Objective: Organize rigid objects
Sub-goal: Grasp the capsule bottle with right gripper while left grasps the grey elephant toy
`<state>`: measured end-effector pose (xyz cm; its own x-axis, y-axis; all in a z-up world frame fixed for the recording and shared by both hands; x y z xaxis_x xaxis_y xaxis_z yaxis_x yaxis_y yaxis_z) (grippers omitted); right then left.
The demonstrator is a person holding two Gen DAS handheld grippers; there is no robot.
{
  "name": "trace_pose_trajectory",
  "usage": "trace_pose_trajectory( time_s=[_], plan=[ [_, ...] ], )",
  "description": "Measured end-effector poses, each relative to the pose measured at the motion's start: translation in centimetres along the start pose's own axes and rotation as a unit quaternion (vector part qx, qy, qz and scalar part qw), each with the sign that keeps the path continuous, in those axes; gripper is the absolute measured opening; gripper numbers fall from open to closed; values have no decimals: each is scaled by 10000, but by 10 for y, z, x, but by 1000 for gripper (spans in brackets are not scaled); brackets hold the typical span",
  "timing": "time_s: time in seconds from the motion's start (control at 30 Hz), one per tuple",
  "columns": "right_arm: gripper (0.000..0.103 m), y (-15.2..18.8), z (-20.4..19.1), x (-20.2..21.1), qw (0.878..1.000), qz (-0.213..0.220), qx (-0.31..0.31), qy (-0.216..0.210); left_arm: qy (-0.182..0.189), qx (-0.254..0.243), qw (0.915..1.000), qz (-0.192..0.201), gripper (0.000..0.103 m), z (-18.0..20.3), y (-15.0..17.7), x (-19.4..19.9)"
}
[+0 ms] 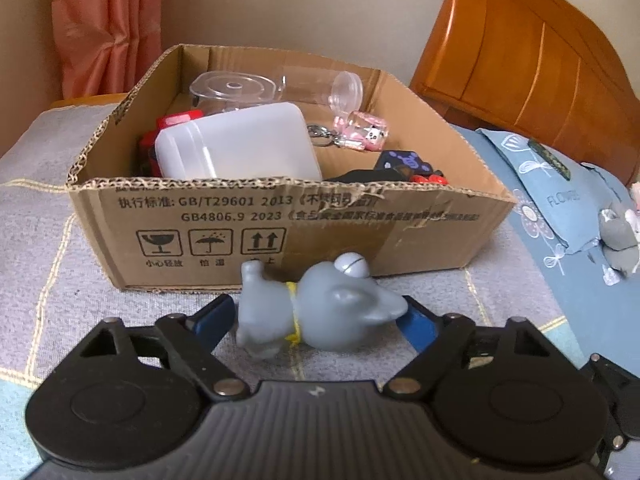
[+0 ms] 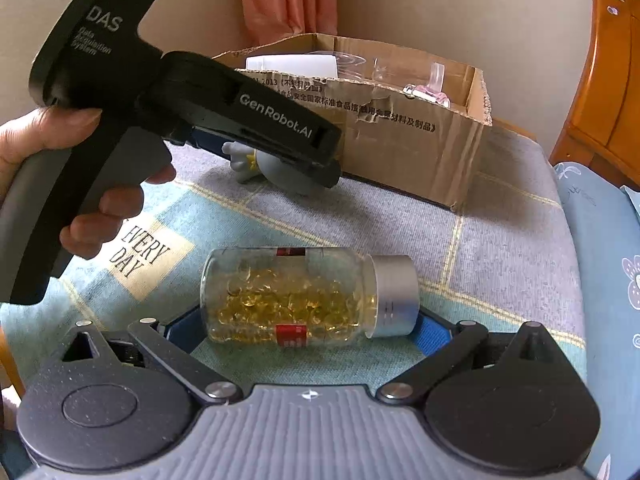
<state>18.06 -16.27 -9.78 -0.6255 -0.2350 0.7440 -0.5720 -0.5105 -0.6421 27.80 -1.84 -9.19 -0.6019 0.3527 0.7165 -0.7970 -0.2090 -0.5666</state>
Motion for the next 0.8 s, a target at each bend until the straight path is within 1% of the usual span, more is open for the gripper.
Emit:
trace_pose_trajectory(
  time_s=[0.17,0.3,0.47,0.6,0.8],
  plan=[
    [103,-3,-2,1,9999,3,-31,125,132,52,9999,27,86,-7,2,5],
    [103,-2,-1,-2,9998,-75,-87,169,195,83,9998,50,86,-9,3,7],
    [103,-1,0,-2,9998,-16,-127,132,202,120,9997,46,86,-10,3,7],
    [103,5,1,-2,9998,167,-51,90,211,171,9996,23,86,-11,2,7],
    [103,4,3,-1,9999,133,14,10,173,190,9997,7,87,-10,1,6]
  ],
)
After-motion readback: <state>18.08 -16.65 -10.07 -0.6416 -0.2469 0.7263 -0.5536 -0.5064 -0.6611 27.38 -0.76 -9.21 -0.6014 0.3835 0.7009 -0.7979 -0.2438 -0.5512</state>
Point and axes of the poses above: each gripper's, at about its wrist camera, not at the fingertips, and x roughly against the way its jaws point, z to its right, y to its underside, the point moved 1 cm from there along -x, roughly the way its jaws point, and after that the axes turned 15 degrees about x, right-handed, at the moved point
